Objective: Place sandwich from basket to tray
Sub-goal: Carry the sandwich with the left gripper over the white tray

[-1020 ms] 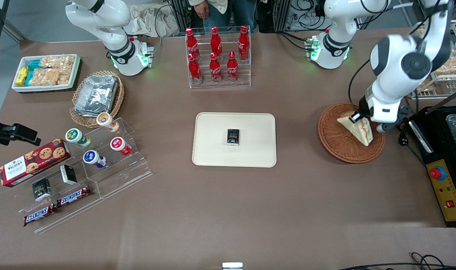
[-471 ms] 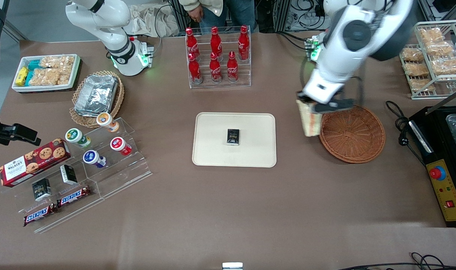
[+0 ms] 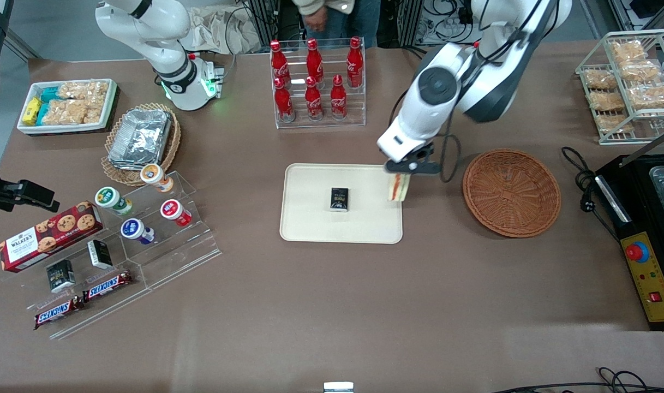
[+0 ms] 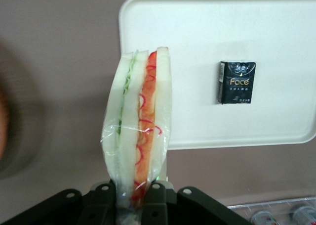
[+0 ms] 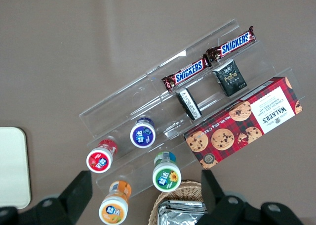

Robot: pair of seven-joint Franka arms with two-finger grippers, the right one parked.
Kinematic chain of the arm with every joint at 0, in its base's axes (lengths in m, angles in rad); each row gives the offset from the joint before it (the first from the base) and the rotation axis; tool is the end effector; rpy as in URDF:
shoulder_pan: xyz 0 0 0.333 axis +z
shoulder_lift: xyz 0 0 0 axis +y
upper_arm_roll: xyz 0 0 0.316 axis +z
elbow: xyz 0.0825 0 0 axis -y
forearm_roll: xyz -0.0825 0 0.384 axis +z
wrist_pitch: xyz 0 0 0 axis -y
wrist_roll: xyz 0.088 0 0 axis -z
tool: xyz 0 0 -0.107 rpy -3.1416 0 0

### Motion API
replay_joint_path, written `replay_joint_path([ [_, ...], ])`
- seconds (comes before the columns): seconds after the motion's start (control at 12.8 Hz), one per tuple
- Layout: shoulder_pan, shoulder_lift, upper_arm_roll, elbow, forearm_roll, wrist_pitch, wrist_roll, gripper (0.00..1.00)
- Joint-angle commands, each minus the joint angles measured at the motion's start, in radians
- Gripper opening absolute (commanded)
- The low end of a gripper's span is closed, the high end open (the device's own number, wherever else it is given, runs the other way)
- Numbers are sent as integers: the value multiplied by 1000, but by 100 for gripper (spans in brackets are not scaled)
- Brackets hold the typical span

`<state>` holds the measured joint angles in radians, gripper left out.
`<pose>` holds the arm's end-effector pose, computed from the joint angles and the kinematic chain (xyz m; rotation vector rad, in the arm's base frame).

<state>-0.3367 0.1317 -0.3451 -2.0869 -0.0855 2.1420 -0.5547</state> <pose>0.4333 -0.3528 0.3606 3.0803 -0.1188 -0.1905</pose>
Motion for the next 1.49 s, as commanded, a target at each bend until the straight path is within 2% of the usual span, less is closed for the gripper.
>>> replay_joint_path([
  [0.0,-10,123,5,36,32,85,4,0],
  [0.31,-54,219,6,31,171,170,-101,0],
  [0.47,-61,255,6,27,268,194,-171,0],
  [0.78,-58,281,8,24,274,203,-174,0],
  [0.86,-56,281,8,24,274,203,-174,25],
  [0.94,-54,281,8,24,277,203,-169,98],
  [1.25,-50,267,9,37,274,193,-174,100],
  [1.41,-50,211,11,85,264,89,-177,100],
])
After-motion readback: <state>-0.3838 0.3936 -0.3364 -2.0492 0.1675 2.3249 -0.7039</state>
